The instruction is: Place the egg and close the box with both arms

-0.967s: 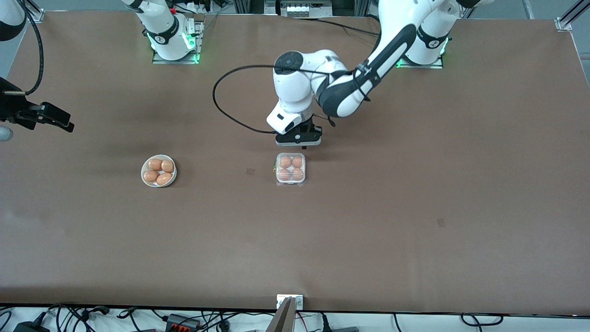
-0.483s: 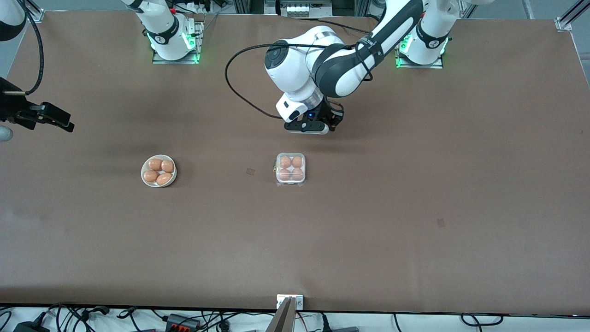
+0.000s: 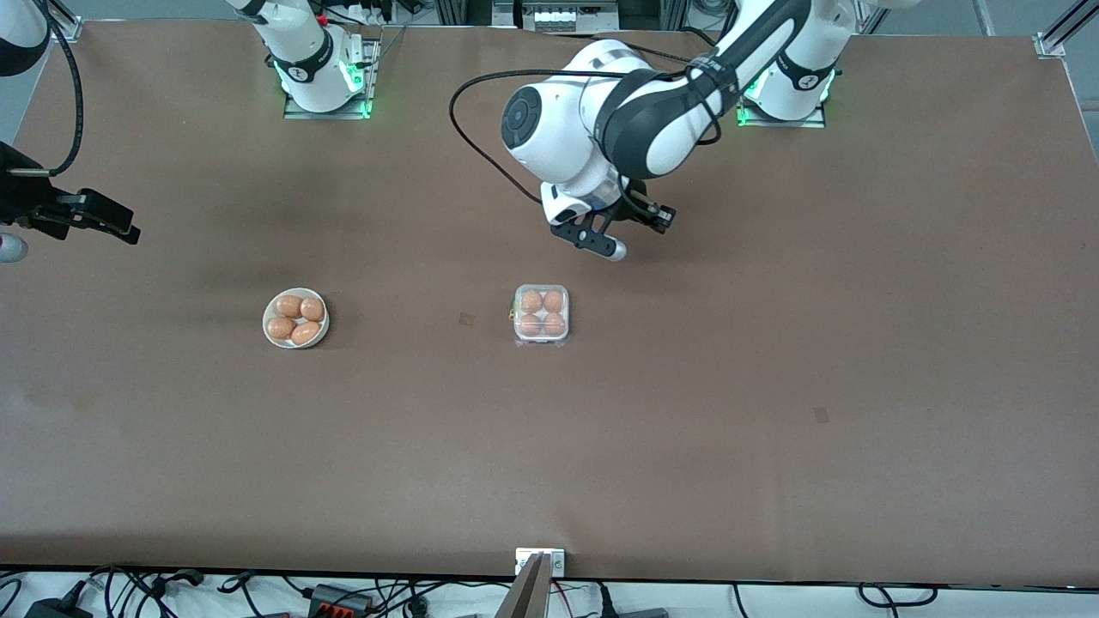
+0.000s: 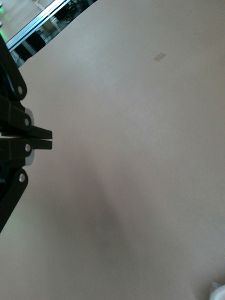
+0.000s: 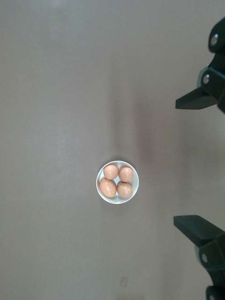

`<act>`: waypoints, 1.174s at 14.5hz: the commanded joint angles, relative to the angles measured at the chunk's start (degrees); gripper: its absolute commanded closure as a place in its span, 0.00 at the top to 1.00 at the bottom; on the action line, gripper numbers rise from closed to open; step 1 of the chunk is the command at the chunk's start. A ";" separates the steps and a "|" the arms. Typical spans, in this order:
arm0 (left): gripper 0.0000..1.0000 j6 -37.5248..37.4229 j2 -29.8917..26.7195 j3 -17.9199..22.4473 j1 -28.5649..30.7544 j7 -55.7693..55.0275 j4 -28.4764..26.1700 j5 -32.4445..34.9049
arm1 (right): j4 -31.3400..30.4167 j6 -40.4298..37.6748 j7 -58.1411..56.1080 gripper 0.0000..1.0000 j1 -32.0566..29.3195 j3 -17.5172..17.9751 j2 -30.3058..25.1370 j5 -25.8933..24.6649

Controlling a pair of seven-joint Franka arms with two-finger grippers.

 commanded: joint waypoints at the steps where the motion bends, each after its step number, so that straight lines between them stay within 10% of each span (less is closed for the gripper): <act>1: 0.31 -1.22 -0.30 -0.03 3.72 8.80 3.50 0.91 | 0.89 -0.83 -0.97 1.00 -0.56 0.37 0.26 0.53; 3: 1.00 -0.79 -0.30 -0.38 6.96 10.32 4.48 0.22 | 0.89 -0.83 -1.06 1.00 -0.56 0.29 0.35 0.53; 11: 1.00 -1.22 -1.96 -0.82 17.77 10.40 10.98 -1.01 | 0.89 0.05 -1.15 1.00 -0.21 0.37 0.26 0.18; 17: 1.00 -1.13 -3.73 -1.00 32.26 10.76 13.53 -17.33 | 0.89 1.54 -1.15 1.00 -0.38 0.37 0.53 0.27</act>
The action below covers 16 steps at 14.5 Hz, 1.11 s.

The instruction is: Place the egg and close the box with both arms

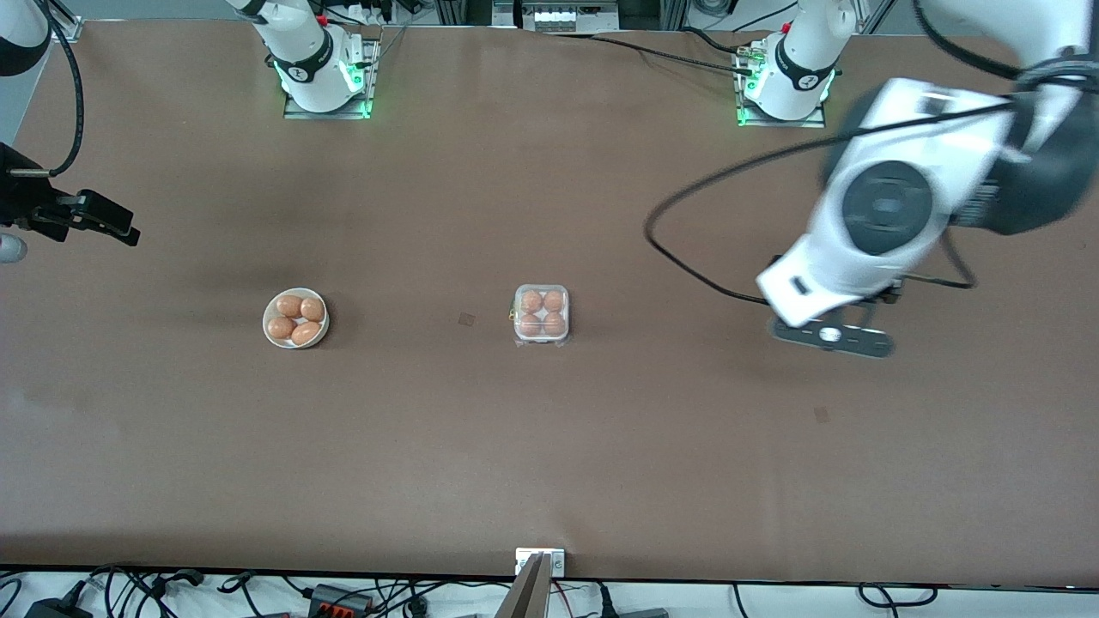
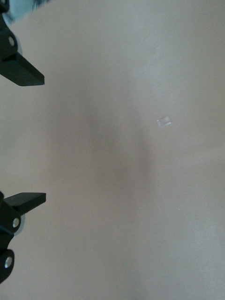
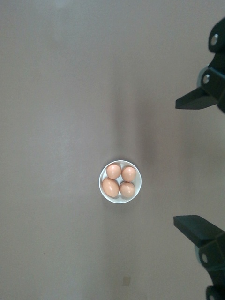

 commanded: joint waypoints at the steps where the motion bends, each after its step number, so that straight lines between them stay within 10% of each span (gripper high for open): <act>1: 1.00 -0.83 -1.23 -0.87 7.34 0.96 0.90 -9.27 | 0.87 0.34 -0.99 1.00 -0.37 0.25 0.60 0.18; 6: 1.00 -0.83 -5.27 3.06 14.93 0.96 -0.06 -19.23 | 0.96 0.43 -0.99 1.00 -0.20 0.25 0.51 0.10; 11: 1.00 -0.83 -10.10 18.17 5.11 0.43 -2.52 -26.09 | 0.96 0.26 -0.99 1.00 -0.11 0.25 0.43 -0.87; 16: 1.00 10.03 -20.38 29.62 -4.66 1.31 -17.69 -25.30 | 0.87 0.43 -0.99 1.00 -0.02 0.34 0.69 -0.87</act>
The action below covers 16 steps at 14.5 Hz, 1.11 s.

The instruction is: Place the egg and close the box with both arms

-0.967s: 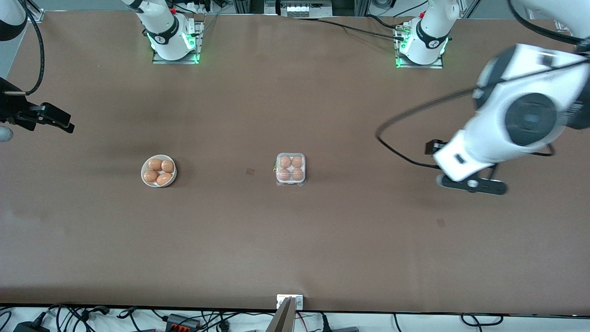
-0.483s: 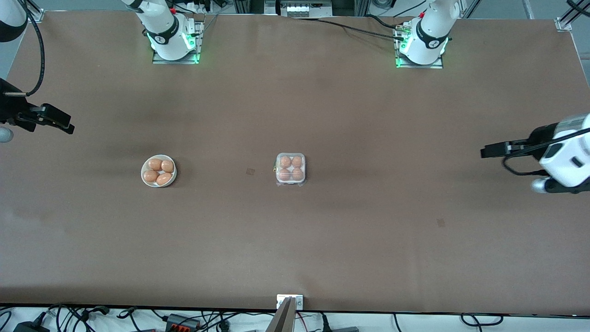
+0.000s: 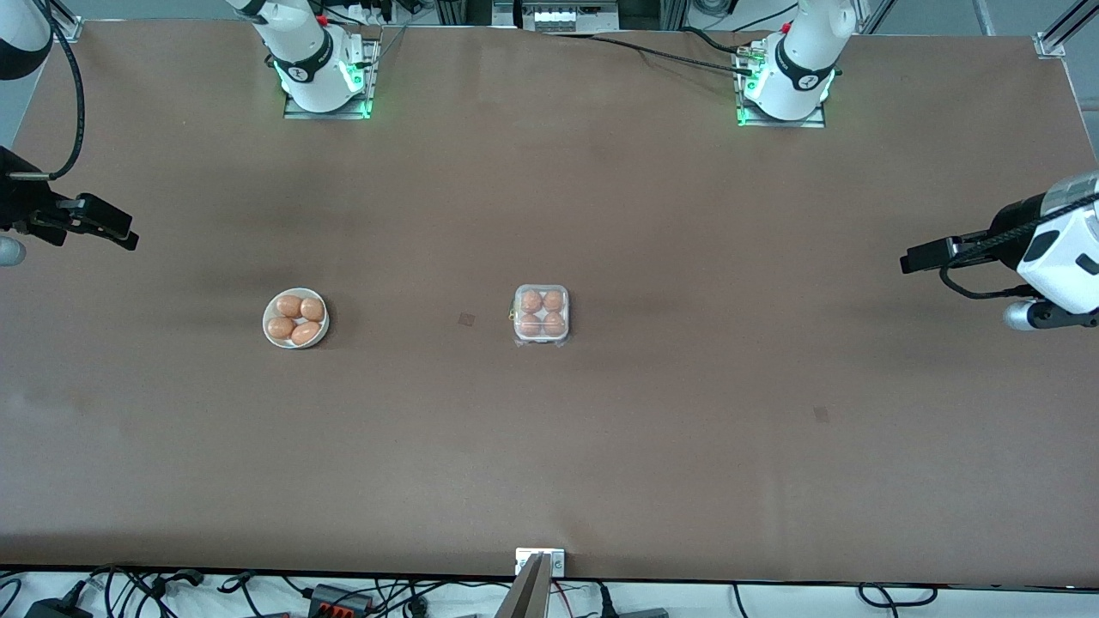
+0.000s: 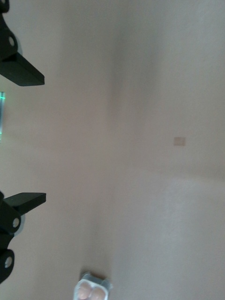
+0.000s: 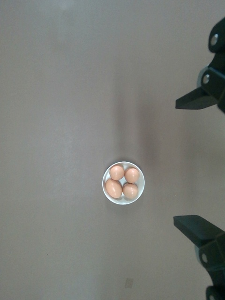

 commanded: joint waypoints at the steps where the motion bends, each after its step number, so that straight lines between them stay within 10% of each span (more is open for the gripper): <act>1: 1.00 9.72 -9.94 4.26 -3.38 3.19 -14.62 -0.37 | 0.86 -0.06 -0.85 1.00 -0.03 0.32 0.36 -0.56; 5: 1.00 18.10 -18.57 4.61 -5.23 7.69 -27.39 3.50 | 0.95 -0.23 -0.15 1.00 0.05 0.41 0.89 -0.47; 16: 1.00 16.26 -19.28 4.09 -3.73 8.57 -26.35 4.03 | -1.60 0.91 0.20 1.00 0.67 0.23 -1.13 -0.03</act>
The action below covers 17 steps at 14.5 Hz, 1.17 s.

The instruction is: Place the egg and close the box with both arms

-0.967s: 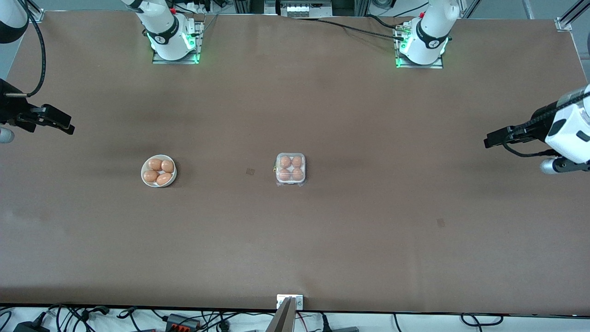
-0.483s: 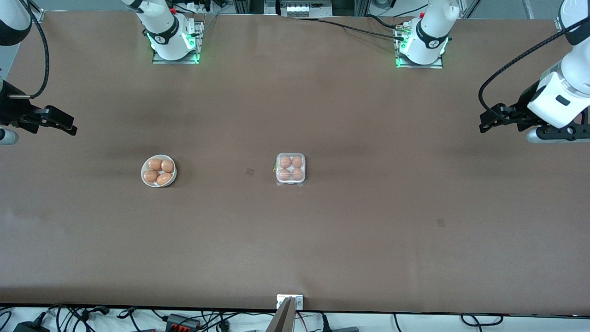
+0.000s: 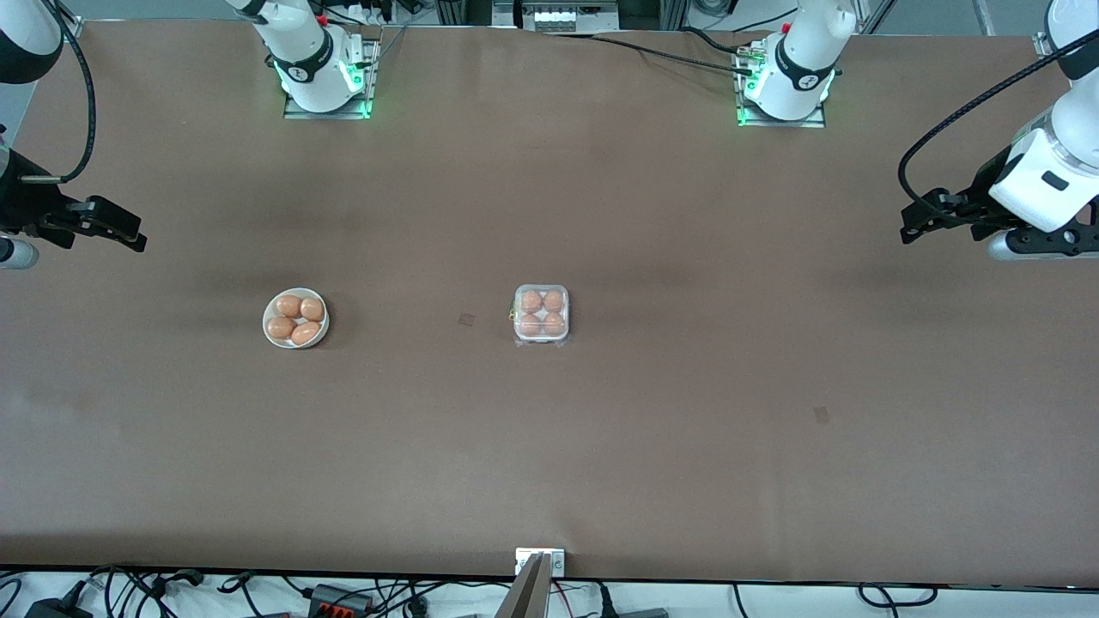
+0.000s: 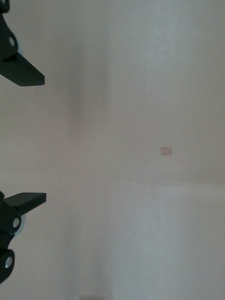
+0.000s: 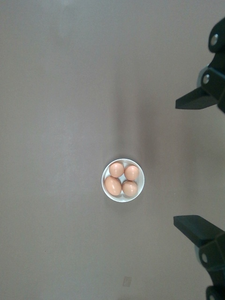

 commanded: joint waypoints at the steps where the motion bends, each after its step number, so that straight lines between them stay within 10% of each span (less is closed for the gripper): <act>1: 1.00 -0.97 -1.37 -0.45 0.08 1.59 0.75 1.10 | -1.35 0.93 0.23 1.00 -0.07 -0.01 -1.10 0.06; 17: 1.00 -3.61 -1.02 -0.45 0.00 5.90 2.25 1.19 | 0.23 0.41 -0.91 1.00 -0.25 -0.28 -0.39 0.68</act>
